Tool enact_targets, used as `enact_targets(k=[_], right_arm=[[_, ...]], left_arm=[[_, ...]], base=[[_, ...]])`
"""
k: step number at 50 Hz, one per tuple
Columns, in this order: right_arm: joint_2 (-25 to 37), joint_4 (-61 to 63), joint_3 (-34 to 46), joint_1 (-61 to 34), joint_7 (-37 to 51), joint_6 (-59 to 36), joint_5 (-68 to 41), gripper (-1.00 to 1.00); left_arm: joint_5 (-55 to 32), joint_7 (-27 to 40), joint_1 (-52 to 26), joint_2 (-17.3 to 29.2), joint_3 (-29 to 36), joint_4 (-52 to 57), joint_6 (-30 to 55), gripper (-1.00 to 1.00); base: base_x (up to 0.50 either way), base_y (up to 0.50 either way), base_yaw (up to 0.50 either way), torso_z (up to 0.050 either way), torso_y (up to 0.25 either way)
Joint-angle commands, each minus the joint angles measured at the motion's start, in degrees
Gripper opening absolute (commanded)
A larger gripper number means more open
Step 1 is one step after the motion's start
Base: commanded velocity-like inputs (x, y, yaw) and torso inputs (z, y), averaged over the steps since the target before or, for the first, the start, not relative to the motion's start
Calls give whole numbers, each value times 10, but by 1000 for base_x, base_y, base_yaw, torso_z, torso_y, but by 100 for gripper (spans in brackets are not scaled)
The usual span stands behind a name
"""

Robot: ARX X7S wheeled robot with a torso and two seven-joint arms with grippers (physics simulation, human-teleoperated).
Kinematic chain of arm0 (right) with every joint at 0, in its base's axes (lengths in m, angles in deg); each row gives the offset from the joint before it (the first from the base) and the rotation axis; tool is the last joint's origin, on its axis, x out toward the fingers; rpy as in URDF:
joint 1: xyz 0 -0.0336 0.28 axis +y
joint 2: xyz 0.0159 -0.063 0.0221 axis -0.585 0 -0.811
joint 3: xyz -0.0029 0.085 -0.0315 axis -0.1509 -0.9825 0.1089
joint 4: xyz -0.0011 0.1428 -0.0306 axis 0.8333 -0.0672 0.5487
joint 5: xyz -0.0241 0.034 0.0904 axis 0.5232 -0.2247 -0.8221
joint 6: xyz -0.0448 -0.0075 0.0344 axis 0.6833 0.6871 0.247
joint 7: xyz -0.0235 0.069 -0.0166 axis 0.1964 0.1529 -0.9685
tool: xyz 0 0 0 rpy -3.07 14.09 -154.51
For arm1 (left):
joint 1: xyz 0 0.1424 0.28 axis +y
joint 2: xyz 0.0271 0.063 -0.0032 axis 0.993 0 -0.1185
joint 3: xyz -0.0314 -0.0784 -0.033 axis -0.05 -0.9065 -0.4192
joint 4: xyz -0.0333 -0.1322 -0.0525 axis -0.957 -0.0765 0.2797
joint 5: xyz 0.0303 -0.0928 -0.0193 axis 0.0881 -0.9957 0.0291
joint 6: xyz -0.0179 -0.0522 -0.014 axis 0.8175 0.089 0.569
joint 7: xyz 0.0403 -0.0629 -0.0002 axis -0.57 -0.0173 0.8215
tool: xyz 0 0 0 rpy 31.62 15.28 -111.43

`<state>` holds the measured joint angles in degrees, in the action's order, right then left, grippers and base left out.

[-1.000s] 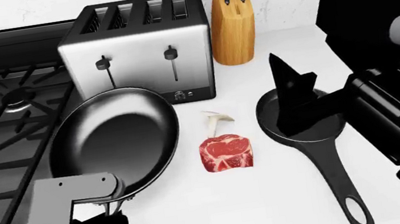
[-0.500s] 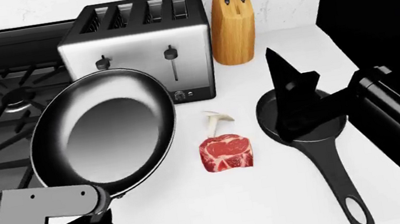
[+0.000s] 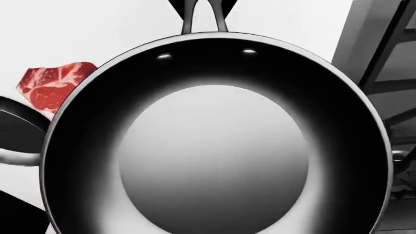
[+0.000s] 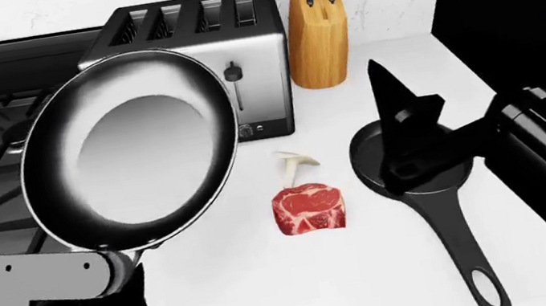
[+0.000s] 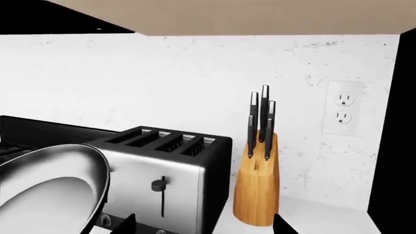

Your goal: Place both pans onto different burners. Then place the mushroom and the steak on different pans.

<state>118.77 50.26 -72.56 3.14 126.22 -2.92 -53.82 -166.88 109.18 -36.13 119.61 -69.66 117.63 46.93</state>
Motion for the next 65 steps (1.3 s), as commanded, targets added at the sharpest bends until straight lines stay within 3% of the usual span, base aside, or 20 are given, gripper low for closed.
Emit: enact_targets(k=[1, 14, 21, 29, 44, 65], right_arm=[[18, 1, 13, -8, 32, 2, -22, 100], [62, -7, 42, 2, 121, 45, -135, 100], [94, 10, 57, 14, 198, 111, -237, 100], [119, 26, 56, 54, 225, 130, -266, 100], [92, -19, 16, 181, 143, 82, -151, 100], [67, -98, 31, 230, 62, 41, -45, 100]], left_arm=[[18, -34, -57, -2, -26, -2, 10, -100], [42, -71, -126, -22, -23, -35, 26, -100], [73, -100, -169, -59, -7, -76, 36, -100], [130, -127, -216, -100, 13, -108, 51, -100], [204, -180, -223, -135, 12, -147, 41, -100], [244, -221, -216, -146, 14, -172, 32, -100]], base=[[0, 0, 0, 0, 0], [0, 0, 0, 0, 1], [0, 0, 0, 0, 1], [0, 0, 0, 1, 1], [0, 0, 0, 0, 1], [0, 0, 0, 0, 1]])
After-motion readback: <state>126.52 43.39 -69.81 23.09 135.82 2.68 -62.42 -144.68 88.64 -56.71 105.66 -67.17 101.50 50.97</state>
